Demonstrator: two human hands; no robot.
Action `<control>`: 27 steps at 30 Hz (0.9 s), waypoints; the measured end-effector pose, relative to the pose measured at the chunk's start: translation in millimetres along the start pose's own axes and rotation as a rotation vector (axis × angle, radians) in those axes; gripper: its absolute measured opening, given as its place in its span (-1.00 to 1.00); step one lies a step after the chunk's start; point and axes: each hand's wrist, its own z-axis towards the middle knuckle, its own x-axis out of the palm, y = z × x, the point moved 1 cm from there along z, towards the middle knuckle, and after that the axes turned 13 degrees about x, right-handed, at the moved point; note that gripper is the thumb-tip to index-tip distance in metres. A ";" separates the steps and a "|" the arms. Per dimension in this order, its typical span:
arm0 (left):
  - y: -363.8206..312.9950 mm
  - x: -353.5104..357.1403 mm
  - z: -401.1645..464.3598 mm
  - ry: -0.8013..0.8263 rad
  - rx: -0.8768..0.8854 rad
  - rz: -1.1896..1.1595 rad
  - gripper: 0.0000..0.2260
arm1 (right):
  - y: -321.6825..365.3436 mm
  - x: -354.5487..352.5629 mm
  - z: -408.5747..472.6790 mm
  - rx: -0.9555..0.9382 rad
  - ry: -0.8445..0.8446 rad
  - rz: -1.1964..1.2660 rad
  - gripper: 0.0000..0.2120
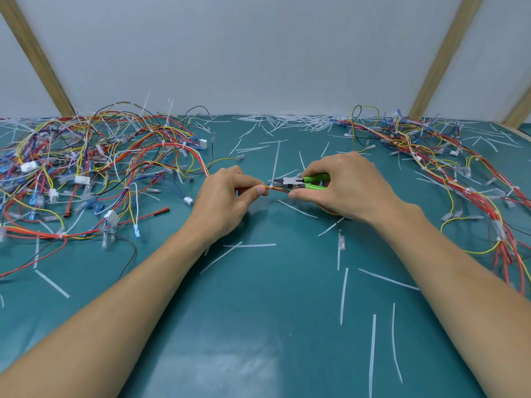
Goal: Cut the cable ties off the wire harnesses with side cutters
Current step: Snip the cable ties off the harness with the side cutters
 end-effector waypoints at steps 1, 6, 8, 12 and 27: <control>-0.4 0.1 0.1 0.001 0.004 0.000 -0.91 | 0.7 0.5 -0.1 -0.002 0.000 -0.001 -0.54; -2.1 0.7 0.4 -0.001 0.021 0.012 -0.90 | 4.0 -0.1 -0.9 -0.009 0.004 -0.013 -0.49; -2.2 1.1 0.1 -0.003 0.025 0.021 -0.90 | 4.7 -0.8 -1.2 -0.003 0.009 -0.021 -0.48; -2.7 1.9 -0.2 0.000 0.039 0.042 -0.90 | 5.4 -1.8 -1.6 0.021 0.037 -0.023 -0.47; -3.8 1.7 -1.1 -0.005 0.056 0.056 -0.89 | 8.9 -0.7 -3.8 0.049 0.104 -0.008 -0.47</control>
